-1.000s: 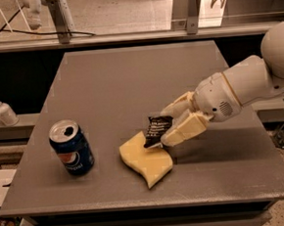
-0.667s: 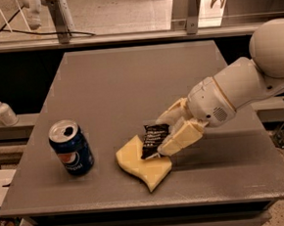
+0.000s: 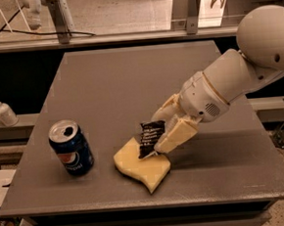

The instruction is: Move rxbar chocolate near sponge

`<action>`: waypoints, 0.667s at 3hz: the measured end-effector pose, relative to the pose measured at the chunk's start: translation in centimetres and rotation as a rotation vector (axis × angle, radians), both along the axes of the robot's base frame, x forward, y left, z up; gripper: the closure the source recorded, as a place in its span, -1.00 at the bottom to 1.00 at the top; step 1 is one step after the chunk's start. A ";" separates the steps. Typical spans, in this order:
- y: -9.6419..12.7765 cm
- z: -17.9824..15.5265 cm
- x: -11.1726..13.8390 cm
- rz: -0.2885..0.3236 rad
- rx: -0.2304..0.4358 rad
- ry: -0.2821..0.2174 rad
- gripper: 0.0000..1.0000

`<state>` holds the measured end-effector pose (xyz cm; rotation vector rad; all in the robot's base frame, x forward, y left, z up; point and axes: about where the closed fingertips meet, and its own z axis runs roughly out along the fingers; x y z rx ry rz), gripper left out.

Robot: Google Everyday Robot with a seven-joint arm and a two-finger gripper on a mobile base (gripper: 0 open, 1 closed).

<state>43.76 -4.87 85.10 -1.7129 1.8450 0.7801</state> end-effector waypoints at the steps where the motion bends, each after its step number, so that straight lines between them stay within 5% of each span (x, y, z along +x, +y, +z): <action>1: 0.1 0.4 0.8 0.009 -0.011 -0.020 -0.76; 2: 0.1 0.6 1.3 0.015 -0.015 -0.029 -1.00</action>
Offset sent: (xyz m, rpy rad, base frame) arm 0.0204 -0.0013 0.0077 -0.0169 -0.0378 0.0137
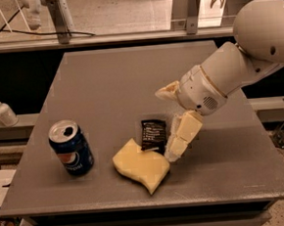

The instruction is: Move rxbar chocolate near sponge

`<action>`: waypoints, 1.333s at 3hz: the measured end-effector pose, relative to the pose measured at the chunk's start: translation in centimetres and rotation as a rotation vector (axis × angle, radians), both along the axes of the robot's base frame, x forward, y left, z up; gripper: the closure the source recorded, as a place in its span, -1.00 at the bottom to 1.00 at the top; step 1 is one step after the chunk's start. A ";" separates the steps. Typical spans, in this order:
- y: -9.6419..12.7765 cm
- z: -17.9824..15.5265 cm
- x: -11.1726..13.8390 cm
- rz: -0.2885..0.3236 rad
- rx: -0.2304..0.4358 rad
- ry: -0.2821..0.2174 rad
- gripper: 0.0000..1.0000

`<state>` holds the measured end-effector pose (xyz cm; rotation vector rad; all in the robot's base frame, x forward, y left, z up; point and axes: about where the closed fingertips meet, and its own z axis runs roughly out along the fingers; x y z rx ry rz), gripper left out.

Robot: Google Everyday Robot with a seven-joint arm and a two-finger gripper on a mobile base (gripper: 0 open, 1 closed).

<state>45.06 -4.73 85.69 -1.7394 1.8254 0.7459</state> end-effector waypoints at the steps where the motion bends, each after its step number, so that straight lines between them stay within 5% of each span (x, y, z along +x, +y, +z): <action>1: -0.2 0.1 0.5 0.001 -0.002 -0.009 -1.00; 4: -8.4 1.4 4.4 -0.113 0.145 -0.096 -1.00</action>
Offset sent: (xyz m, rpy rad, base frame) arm 0.0545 -0.0626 0.0097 0.1163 -0.0957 -0.1091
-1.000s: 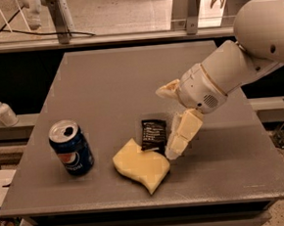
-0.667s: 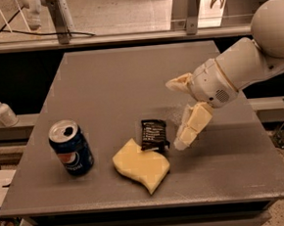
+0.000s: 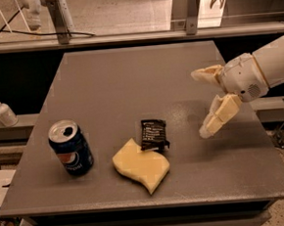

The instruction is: Move rxbar chocolate near sponge

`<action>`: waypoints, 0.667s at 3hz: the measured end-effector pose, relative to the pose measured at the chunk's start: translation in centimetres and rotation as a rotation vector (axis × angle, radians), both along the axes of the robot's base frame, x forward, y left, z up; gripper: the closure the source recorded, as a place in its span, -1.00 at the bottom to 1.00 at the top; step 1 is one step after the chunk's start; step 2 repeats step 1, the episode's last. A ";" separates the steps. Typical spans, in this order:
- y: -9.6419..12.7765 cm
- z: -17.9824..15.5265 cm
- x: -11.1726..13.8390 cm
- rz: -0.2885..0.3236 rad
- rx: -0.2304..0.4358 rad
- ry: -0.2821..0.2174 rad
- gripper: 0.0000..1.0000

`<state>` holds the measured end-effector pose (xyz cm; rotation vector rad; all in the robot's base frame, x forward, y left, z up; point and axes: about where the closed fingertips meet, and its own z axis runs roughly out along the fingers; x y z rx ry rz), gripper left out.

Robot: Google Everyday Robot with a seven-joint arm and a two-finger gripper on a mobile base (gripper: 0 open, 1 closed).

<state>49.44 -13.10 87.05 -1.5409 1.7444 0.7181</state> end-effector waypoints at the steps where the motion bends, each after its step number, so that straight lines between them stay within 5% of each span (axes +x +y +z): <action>1: -0.2 0.1 0.0 -0.003 0.003 -0.003 -1.00; 2: -0.2 0.1 0.0 -0.003 0.003 -0.003 -1.00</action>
Offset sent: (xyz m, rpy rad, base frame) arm 0.0000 0.0000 0.0000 0.0000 0.0000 0.0000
